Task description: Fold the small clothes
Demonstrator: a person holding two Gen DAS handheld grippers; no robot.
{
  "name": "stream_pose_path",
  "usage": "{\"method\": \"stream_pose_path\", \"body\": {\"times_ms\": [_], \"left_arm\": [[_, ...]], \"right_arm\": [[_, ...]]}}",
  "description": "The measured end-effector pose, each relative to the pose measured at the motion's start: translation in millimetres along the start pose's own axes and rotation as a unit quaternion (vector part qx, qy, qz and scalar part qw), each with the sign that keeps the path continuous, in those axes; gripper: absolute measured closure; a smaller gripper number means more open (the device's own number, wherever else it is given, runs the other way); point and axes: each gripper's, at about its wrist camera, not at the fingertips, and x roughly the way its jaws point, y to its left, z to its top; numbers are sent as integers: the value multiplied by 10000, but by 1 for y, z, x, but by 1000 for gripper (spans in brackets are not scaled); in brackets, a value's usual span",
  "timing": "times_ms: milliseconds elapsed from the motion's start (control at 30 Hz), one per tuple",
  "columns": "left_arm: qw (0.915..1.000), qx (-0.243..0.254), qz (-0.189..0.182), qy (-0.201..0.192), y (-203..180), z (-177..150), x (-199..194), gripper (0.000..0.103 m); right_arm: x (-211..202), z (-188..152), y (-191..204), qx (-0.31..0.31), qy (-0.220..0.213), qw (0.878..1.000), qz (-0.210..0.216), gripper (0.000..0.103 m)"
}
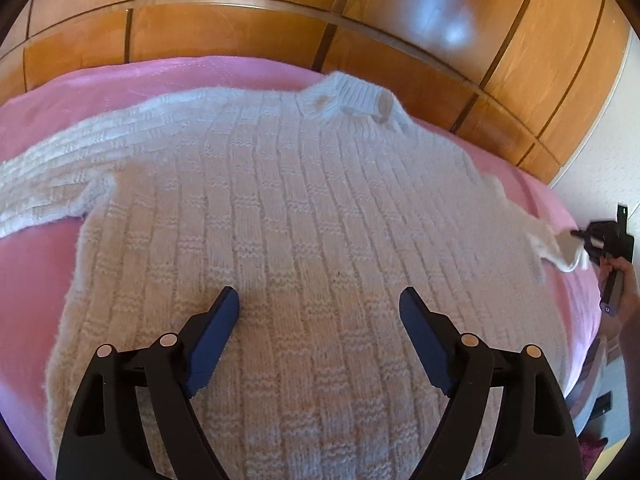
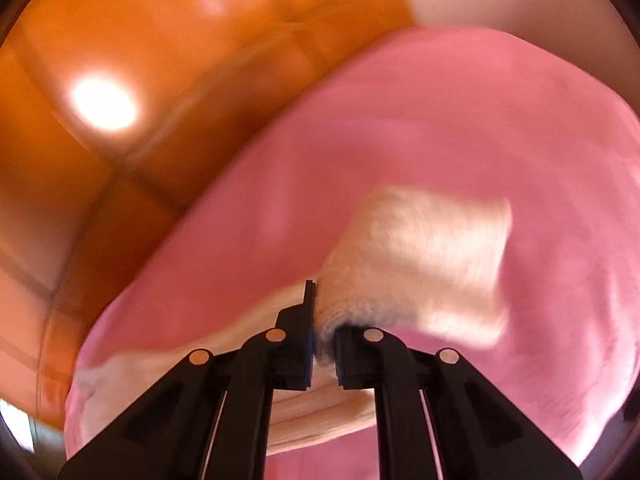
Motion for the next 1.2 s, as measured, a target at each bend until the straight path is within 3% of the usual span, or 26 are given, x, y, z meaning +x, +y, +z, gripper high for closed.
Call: {"method": "stream_pose_path", "body": {"times_ms": [100,200,300,433,500,533,567,633,733,933,1100,1200], "left_arm": [[10000,-21,-62,34,2,-1,-1,22],[9996,-154,-196,134,6,-1,-5,22],[9982,-439,-391,119,12,2,-10,22],[9959,-691,-575,30,18,11,-16,22],[9952,-735,-643,-11,19,17,-20,22],[9952,-736,-645,-21,20,20,-20,22],[9951,-745,-646,-32,21,23,-21,22],[9944,-786,-702,-62,23,28,-22,22],[9933,-867,-767,-21,27,35,-14,22],[9902,-975,-985,188,11,57,17,22],[9963,-238,-799,213,-48,78,40,22],[9969,713,-252,211,-99,89,67,20]], "right_arm": [[-5,-15,55,-528,66,9970,563,96],[-9,-41,124,-1099,199,9861,1234,96],[-4,-83,199,-1672,466,9666,1883,96],[14,-147,275,-2391,946,9399,2247,96],[20,-186,307,-2911,1155,9209,2321,84],[22,-195,315,-3015,1224,9158,2353,46],[21,-204,319,-3039,1249,9121,2452,30],[17,-208,316,-3021,1235,9097,2568,31],[10,-200,286,-2790,1162,9187,2543,28],[-9,-182,201,-2374,980,9457,1990,21],[-25,-168,134,-1870,864,9658,1576,17],[-30,-164,112,-1550,793,9729,1524,17]]}}
